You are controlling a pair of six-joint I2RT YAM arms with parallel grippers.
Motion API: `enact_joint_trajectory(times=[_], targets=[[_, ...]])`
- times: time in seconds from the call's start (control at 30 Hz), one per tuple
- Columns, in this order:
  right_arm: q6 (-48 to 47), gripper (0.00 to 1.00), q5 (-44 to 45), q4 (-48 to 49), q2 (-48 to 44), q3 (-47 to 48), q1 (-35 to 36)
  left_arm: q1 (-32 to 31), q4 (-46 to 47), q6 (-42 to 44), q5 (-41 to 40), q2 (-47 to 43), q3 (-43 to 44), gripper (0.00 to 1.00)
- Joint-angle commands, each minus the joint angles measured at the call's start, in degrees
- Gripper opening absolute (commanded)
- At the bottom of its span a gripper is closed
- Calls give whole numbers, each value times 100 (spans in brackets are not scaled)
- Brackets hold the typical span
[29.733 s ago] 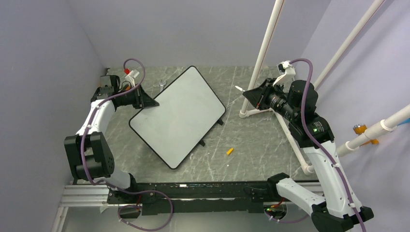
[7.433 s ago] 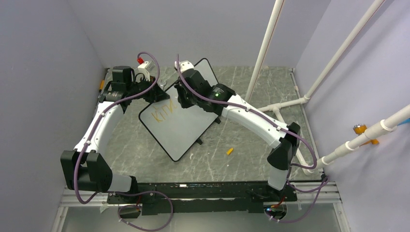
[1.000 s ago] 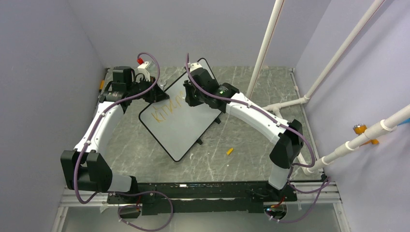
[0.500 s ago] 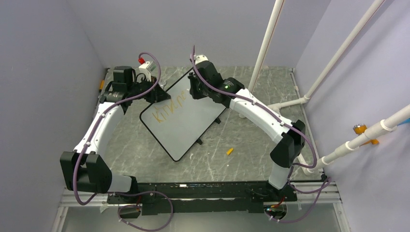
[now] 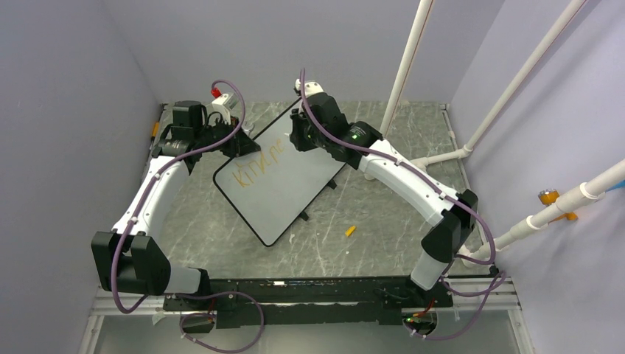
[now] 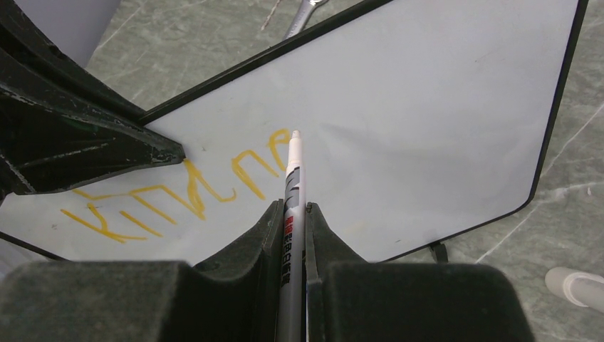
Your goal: Write a sentence on the whiteboard
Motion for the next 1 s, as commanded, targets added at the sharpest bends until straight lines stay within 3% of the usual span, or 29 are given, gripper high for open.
enact_joint_trajectory(times=[0.0, 0.97], targets=[[34, 0, -91, 248, -43, -13, -71, -74, 165, 375, 78, -217, 74, 0], [-56, 0, -398, 203, 421, 385, -251, -140, 157, 375, 77, -238, 77, 0]])
